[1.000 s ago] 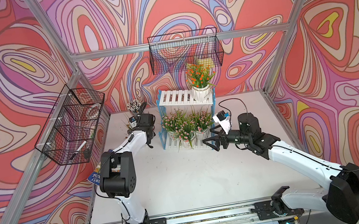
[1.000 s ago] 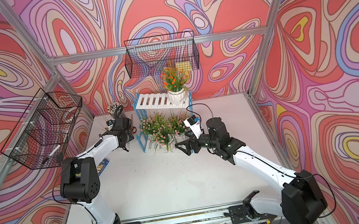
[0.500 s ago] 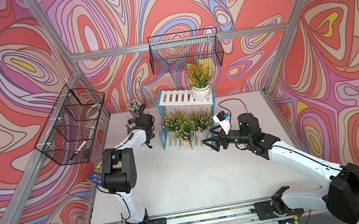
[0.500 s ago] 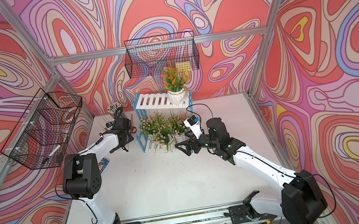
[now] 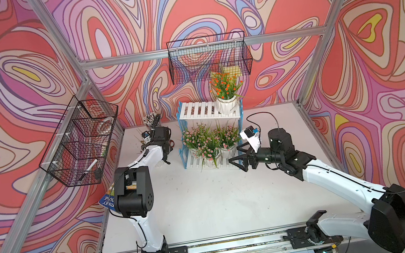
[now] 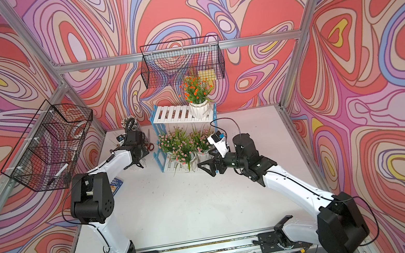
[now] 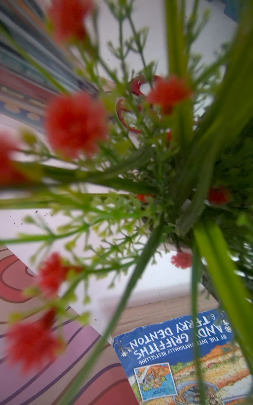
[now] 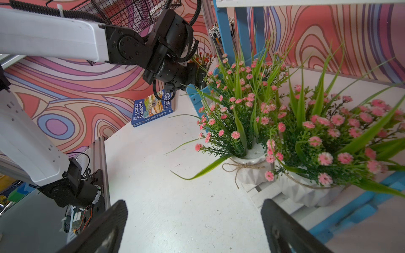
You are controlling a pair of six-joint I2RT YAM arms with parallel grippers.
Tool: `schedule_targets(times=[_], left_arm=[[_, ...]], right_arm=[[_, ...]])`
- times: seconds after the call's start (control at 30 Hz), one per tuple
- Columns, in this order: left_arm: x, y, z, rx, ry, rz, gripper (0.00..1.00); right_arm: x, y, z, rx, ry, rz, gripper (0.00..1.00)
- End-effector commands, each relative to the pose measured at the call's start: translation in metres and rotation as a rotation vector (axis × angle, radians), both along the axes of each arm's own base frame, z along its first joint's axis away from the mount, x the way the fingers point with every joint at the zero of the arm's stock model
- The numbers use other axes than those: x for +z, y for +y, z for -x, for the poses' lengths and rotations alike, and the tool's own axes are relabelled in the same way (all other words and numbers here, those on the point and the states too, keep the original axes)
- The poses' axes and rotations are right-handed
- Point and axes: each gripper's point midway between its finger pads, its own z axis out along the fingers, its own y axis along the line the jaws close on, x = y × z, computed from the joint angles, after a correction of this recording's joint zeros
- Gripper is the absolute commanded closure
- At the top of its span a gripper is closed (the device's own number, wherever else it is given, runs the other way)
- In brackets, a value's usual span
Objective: Place the baby's breath potted plants on the rack by color
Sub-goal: Pick up the baby's breath potted plant from the center of the board.
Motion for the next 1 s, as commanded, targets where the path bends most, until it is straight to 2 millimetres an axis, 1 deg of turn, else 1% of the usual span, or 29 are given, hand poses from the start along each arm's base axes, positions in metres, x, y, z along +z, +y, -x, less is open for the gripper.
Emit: schedule_targets(times=[0.0, 0.17, 0.47, 0.63, 0.73, 0.8, 0.97], left_arm=[[-0.009, 0.0, -0.01, 0.012, -0.011, 0.026, 0.0], [-0.019, 0.0, -0.011, 0.026, 0.009, 0.038, 0.01], [-0.018, 0.006, -0.01, 0.069, -0.006, 0.034, 0.05], [-0.017, 0.006, -0.011, 0.069, -0.007, 0.033, 0.14], [-0.014, 0.006, -0.009, 0.06, -0.013, 0.031, 0.21], [-0.01, 0.006, -0.008, 0.047, -0.027, 0.031, 0.27], [0.0, 0.004, -0.002, 0.003, -0.051, 0.019, 0.39]], right_arm=[[-0.001, 0.001, 0.005, 0.02, -0.009, 0.001, 0.02], [-0.002, 0.002, 0.005, 0.025, -0.005, 0.001, 0.02], [-0.006, 0.002, 0.005, 0.026, 0.004, 0.004, 0.02], [-0.006, 0.002, 0.005, 0.025, 0.004, 0.005, 0.02], [-0.006, 0.002, 0.004, 0.021, 0.004, 0.007, 0.02], [-0.007, 0.001, 0.003, 0.012, 0.003, 0.01, 0.02], [-0.006, 0.002, 0.0, 0.009, 0.004, 0.009, 0.02]])
